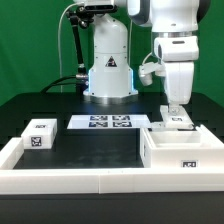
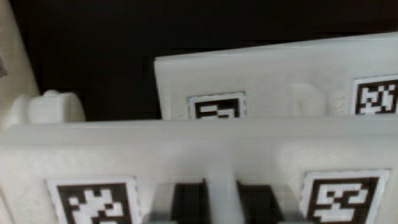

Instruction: Assemble cabinet

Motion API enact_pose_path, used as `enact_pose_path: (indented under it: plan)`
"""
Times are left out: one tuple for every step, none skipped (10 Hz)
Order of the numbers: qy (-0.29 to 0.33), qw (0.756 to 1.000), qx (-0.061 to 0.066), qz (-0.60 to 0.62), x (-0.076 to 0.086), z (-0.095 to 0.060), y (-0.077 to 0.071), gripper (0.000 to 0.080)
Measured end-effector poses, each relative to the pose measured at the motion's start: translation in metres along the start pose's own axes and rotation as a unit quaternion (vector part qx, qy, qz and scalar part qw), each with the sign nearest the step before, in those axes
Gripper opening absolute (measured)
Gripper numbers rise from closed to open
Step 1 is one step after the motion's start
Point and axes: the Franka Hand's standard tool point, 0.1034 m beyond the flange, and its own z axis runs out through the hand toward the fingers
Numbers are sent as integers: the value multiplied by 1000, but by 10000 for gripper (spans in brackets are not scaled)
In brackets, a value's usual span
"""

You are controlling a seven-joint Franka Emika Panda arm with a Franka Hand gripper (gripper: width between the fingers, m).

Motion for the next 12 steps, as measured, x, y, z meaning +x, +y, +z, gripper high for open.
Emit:
enact_pose_path:
  plan:
    - [1,1000,-1,0,1,-1,1,71]
    - [1,1000,-1,-1,3,-1,1,71]
    - [2,1000,-1,-2,4,0,1,71]
    - [3,1000,-1,-4,8,0,3,71]
    - [5,1000,-2,-6,11,0,5,71]
    - [6,1000,-3,-5,13,1,8,71]
    - [6,1000,-1,-3,13,2,8,71]
    - [6,1000,-1,-3,12,2,8,71]
    - [6,1000,0,-3,12,2,8,71]
    - [6,1000,0,-3,12,3,8,71]
    - [6,1000,0,-2,11,3,8,71]
    - [6,1000,-1,0,9,2,9,71]
